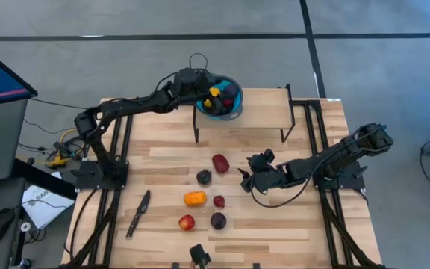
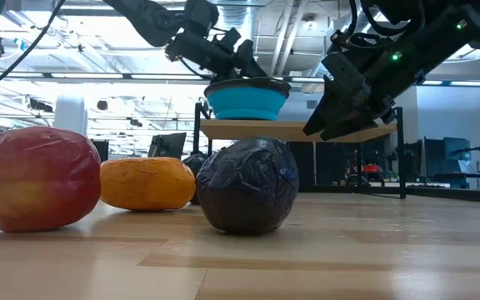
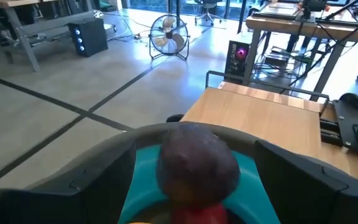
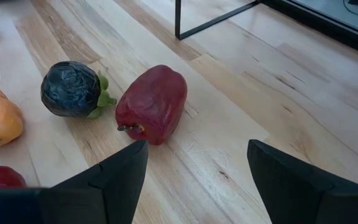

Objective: Pick & Place Fruit
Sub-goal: Put the yellow mango into the blue strainer bowl on the shelf

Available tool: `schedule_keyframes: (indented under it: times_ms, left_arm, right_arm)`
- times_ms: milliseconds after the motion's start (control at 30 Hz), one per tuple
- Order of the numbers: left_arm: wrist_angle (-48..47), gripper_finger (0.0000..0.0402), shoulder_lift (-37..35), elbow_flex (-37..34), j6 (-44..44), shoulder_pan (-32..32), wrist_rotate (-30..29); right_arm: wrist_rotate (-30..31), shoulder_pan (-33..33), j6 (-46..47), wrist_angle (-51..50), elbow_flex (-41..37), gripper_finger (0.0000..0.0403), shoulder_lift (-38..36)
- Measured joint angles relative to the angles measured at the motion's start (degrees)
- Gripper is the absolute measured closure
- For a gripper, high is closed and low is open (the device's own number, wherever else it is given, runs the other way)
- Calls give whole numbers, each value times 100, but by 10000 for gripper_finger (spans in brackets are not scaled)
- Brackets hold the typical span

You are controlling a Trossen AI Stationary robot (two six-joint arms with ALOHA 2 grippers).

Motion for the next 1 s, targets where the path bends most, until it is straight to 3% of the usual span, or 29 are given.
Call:
schedule_keyframes:
  times_ms: [300, 467, 767, 1000]
  left_arm:
    - [24, 99, 20, -7, 40, -5, 0]
    - [-160, 103, -392, -2, 219, -68, 26]
    - [-2278, 103, -2088, -32, 1132, -888, 6]
    - [-2602, 104, -3705, -1413, 1213, -1758, -45]
  right_arm:
    - [0, 0, 0, 0, 0, 132, 0]
    - [0, 0, 0, 0, 0, 132, 0]
    - [0, 9, -3, 117, 0, 132, 0]
    - [60, 15, -11, 184, 2, 132, 0]
